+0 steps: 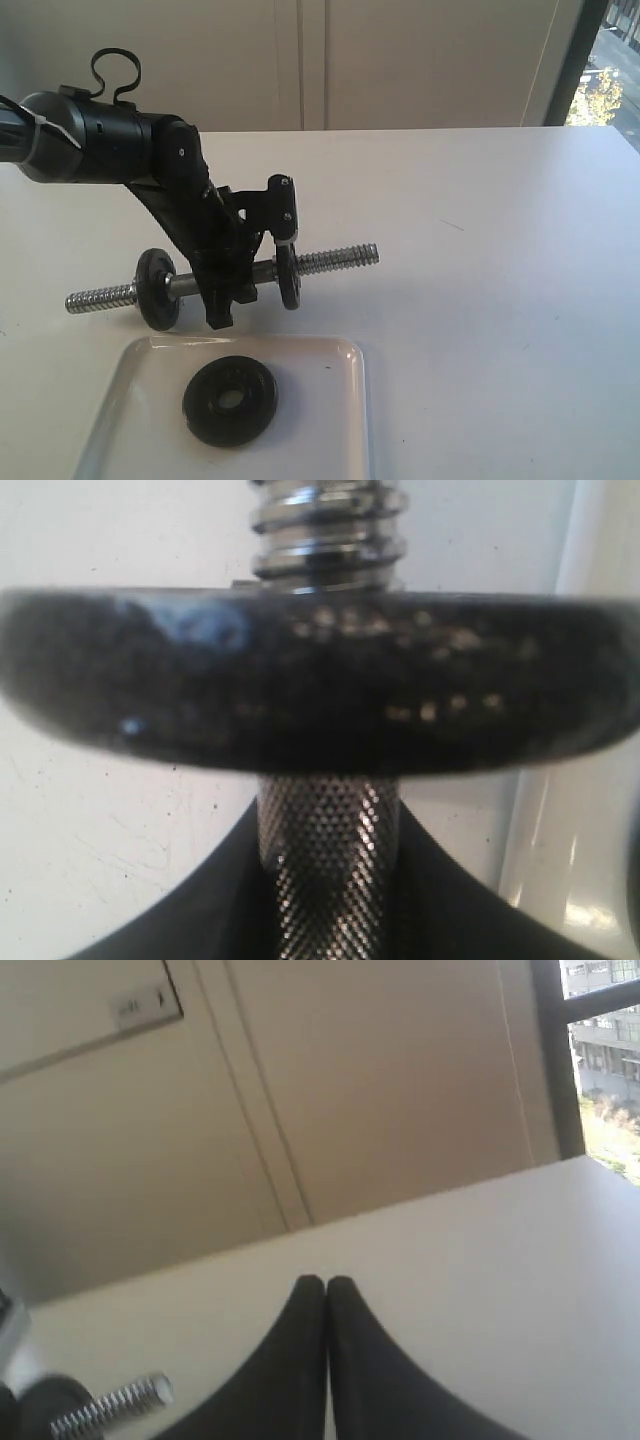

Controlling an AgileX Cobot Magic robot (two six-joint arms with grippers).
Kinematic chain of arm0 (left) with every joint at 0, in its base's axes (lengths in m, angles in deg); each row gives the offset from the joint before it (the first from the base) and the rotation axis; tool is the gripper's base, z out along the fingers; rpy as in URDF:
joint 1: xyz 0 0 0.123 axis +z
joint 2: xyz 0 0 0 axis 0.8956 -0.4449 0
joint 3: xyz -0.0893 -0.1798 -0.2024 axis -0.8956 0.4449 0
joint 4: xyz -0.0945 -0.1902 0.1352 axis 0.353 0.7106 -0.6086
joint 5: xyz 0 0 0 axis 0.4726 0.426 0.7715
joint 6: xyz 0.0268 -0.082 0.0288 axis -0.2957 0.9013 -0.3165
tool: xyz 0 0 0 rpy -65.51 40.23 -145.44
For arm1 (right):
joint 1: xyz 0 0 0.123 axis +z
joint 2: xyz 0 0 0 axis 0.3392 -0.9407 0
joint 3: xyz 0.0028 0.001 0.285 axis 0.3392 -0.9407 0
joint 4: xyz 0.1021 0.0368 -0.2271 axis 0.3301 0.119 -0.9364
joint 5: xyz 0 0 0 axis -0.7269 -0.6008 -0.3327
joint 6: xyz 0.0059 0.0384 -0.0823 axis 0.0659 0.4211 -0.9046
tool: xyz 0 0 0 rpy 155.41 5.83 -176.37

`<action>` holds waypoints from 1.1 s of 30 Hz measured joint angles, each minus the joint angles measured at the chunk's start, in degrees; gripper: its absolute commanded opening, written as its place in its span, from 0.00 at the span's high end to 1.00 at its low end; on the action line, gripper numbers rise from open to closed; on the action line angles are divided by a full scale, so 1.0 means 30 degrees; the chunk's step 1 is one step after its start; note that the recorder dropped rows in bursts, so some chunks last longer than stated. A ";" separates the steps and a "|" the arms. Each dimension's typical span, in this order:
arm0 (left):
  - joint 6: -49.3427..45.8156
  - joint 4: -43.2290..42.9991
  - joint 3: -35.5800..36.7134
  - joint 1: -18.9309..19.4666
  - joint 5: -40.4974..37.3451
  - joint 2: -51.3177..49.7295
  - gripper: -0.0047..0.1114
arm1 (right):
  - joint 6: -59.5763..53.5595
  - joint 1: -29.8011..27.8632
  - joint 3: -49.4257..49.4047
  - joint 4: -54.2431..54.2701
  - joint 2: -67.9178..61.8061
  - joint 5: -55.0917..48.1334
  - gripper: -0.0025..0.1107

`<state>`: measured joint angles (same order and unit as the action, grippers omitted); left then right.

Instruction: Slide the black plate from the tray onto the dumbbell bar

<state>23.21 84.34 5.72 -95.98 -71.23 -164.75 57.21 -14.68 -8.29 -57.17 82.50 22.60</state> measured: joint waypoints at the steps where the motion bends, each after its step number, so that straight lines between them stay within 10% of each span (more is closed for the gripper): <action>1: 0.0046 0.0000 0.0000 0.0000 0.0000 0.0000 0.96 | 0.0534 0.0000 0.0000 0.0558 0.0000 0.0778 0.98; 9: 0.0202 0.0000 0.0000 0.0000 0.0000 0.0000 0.96 | 0.4634 0.0000 0.0000 0.1596 0.0000 0.6079 0.98; 15: 0.0202 0.0000 0.0000 0.0000 0.0000 0.0000 0.96 | 0.4816 0.0105 0.1295 0.2033 -0.3120 -0.1930 0.98; 21: 0.0270 0.0000 0.0000 0.0000 0.0069 0.0000 0.96 | -0.6275 0.1606 0.6013 0.8883 -1.1464 -0.7688 0.98; 27: 0.0344 0.0000 0.0000 0.0044 0.0107 0.0000 0.96 | -1.3098 0.5536 1.0738 1.2591 -2.0189 -0.9698 0.98; 33: 0.0344 0.0000 0.0000 0.0044 0.0141 0.0000 0.96 | -0.7842 1.1996 1.4895 0.5370 -2.6227 -0.7674 0.98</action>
<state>24.24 84.34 5.72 -95.85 -70.81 -164.75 33.68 21.31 36.40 -41.06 3.82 -0.42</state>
